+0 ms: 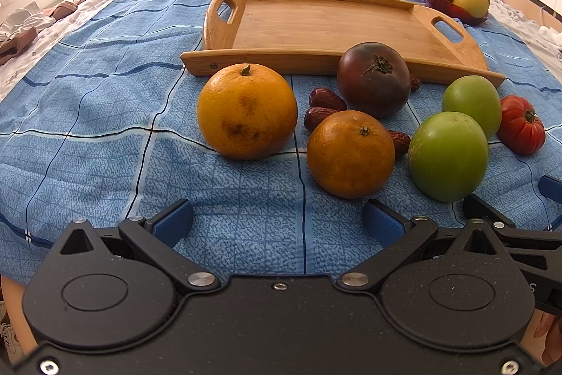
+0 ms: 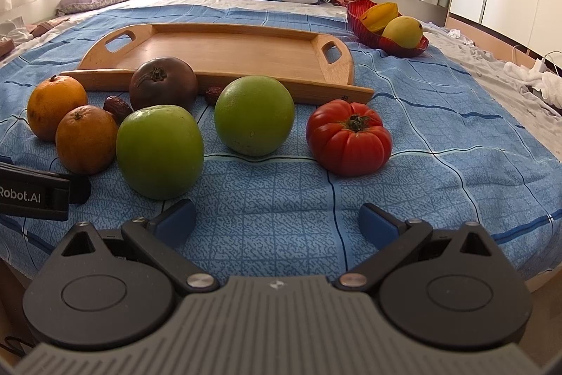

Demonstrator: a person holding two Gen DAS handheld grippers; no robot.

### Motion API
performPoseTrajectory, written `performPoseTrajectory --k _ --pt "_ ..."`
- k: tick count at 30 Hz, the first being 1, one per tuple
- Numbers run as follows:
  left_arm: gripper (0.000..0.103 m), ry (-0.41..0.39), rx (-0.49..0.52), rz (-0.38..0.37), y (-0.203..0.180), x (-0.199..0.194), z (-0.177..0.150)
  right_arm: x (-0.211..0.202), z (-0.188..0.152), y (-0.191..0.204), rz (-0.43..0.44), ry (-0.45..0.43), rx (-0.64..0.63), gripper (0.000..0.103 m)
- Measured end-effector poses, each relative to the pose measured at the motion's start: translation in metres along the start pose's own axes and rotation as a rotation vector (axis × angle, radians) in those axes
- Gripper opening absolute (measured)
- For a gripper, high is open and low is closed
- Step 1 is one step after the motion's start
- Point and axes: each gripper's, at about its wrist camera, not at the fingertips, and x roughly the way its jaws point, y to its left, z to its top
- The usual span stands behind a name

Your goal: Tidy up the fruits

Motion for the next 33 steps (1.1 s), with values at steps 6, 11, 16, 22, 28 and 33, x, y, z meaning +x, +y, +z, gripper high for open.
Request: performPoseTrajectory --k 6,11,16,22,28,33 --pt "0.103 -0.003 -0.005 0.002 0.0 0.0 0.0 -0.004 -0.004 -0.001 -0.005 -0.015 0.003 0.103" --pt "0.103 -0.029 -0.018 -0.005 0.003 -0.002 -0.001 -0.003 -0.005 -0.001 -0.007 -0.027 0.014 0.103" --pt "0.103 -0.087 0.017 -0.018 0.004 -0.003 -0.009 -0.005 -0.008 -0.001 -0.011 -0.041 0.013 0.103" --pt "0.103 -0.146 0.022 0.003 -0.001 -0.006 -0.017 -0.007 -0.018 0.003 -0.033 -0.113 0.018 0.103" --pt "0.103 -0.162 -0.002 -0.079 0.007 -0.016 -0.015 -0.009 -0.015 -0.002 -0.005 -0.108 0.02 0.103" --pt "0.091 -0.232 -0.011 -0.14 0.012 -0.034 -0.014 -0.02 -0.02 -0.005 0.087 -0.165 0.01 0.103"
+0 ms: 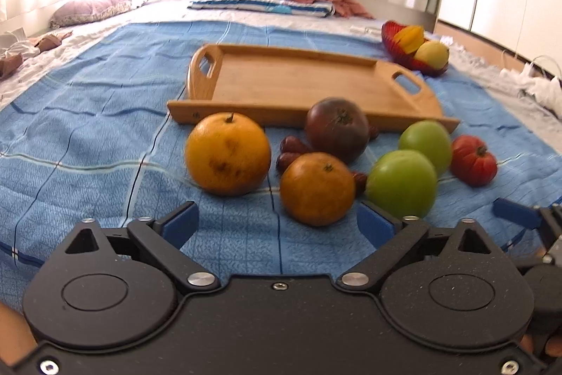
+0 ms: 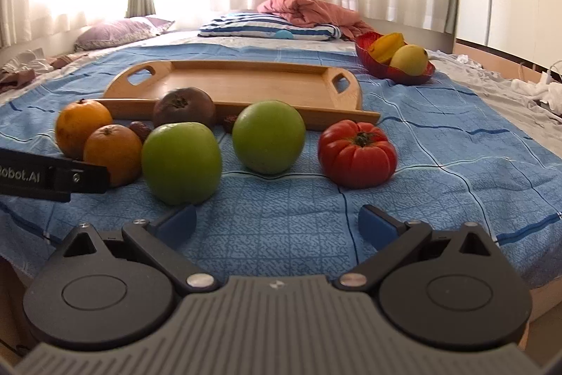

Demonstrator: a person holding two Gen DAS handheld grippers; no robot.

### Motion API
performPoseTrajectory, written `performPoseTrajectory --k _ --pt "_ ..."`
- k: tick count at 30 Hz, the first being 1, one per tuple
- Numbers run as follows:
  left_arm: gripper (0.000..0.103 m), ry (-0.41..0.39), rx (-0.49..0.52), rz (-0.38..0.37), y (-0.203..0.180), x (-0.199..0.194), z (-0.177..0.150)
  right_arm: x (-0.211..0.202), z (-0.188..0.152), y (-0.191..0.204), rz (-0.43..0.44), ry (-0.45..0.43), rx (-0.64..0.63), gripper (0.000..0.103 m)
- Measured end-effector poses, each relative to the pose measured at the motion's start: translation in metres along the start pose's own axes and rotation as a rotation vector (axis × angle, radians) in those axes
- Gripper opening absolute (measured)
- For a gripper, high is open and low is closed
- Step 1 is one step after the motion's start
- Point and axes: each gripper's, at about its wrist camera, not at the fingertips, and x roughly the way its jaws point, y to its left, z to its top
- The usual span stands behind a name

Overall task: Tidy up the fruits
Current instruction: 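Grasp the small orange with the left tool while the right tool grasps a green apple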

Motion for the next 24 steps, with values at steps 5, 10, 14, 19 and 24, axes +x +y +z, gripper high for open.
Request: performPoseTrajectory --k 5,10,14,19,24 --pt "0.082 -0.042 -0.024 -0.062 -0.001 -0.01 0.007 -0.01 0.0 0.016 0.086 -0.053 -0.08 0.098" --pt "0.077 -0.035 0.022 -0.064 -0.008 -0.008 0.009 -0.009 0.005 0.027 0.144 -0.066 -0.084 0.09" --pt "0.077 -0.041 0.059 -0.047 -0.014 -0.004 0.009 -0.006 0.009 0.028 0.158 -0.068 -0.07 0.083" --pt "0.066 -0.029 0.047 -0.067 -0.013 0.002 0.011 -0.004 0.01 0.029 0.159 -0.071 -0.067 0.08" --pt "0.055 -0.021 0.03 -0.075 -0.01 0.006 0.012 -0.002 0.012 0.027 0.161 -0.069 -0.05 0.071"
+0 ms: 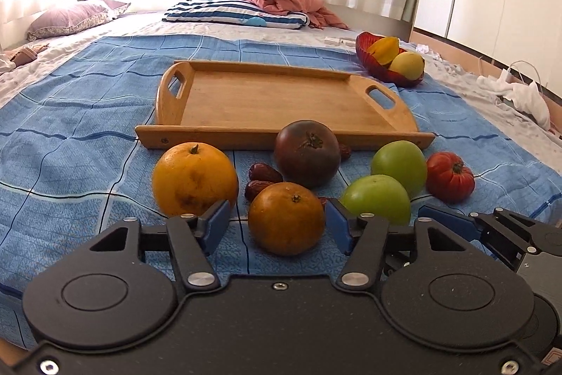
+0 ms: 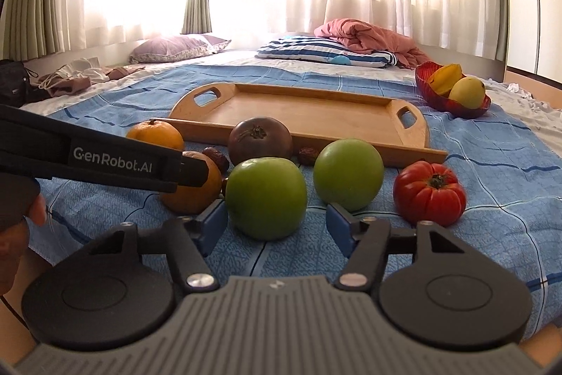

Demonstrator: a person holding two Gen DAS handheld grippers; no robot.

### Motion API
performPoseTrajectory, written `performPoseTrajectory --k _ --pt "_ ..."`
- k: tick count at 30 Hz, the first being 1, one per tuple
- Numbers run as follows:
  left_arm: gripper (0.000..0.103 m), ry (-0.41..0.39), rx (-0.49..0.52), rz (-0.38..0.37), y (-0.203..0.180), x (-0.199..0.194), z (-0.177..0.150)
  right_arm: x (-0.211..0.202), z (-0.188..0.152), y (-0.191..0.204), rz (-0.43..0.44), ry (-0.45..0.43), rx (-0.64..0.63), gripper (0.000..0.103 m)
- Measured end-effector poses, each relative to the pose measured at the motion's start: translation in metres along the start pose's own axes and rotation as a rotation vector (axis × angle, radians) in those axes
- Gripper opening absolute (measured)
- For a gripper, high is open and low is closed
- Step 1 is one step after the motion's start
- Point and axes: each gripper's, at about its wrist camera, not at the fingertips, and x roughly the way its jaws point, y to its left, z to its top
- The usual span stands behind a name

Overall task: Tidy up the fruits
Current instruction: 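Grasp the small orange with the left tool while the right tool grasps a green apple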

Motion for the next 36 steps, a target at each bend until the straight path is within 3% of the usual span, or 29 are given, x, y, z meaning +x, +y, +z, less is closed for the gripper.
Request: performPoseTrajectory --k 13,25,36 --pt "0.052 0.004 0.033 0.004 -0.006 0.007 -0.001 0.009 0.002 0.002 0.018 -0.007 0.032 0.068" --pt "0.052 0.014 0.013 -0.007 -0.001 0.007 0.001 0.019 0.004 0.003 0.031 -0.012 0.035 0.059" --pt "0.052 0.005 0.015 0.003 -0.003 0.004 0.0 0.032 0.007 0.0 0.042 -0.006 0.055 0.062"
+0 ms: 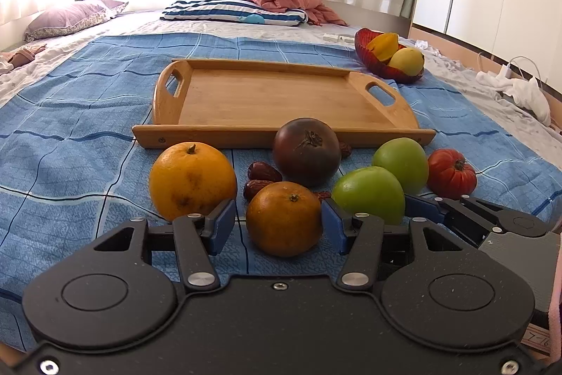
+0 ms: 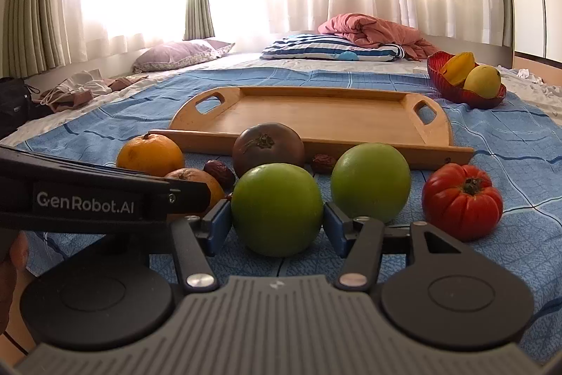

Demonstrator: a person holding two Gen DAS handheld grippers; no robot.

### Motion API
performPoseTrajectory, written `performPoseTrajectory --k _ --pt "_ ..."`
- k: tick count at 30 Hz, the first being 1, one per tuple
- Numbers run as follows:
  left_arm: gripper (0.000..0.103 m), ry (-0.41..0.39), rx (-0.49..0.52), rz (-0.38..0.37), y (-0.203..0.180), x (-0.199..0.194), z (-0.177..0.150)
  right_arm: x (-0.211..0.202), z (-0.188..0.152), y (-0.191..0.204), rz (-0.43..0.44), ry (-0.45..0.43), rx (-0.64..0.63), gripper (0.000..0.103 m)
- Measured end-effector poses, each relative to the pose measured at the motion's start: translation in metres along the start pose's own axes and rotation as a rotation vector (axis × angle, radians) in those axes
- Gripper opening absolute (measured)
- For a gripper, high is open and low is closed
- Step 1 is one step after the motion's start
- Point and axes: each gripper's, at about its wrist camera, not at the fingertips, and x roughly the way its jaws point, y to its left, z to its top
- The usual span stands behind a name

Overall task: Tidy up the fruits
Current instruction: 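Grasp the small orange with the left tool while the right tool grasps a green apple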

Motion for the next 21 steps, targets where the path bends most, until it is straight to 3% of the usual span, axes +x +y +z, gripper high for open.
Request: performPoseTrajectory --k 7,11,21 --pt "0.057 -0.003 -0.003 0.007 0.0 0.0 0.001 -0.007 0.0 -0.002 -0.001 -0.001 0.021 0.06" --pt "0.062 -0.01 0.01 0.001 -0.002 0.0 0.0 -0.019 0.0 -0.005 -0.049 -0.01 0.014 0.06" --pt "0.062 -0.005 0.014 0.005 -0.008 0.008 -0.004 -0.036 0.0 -0.016 -0.139 -0.012 0.0 0.06"
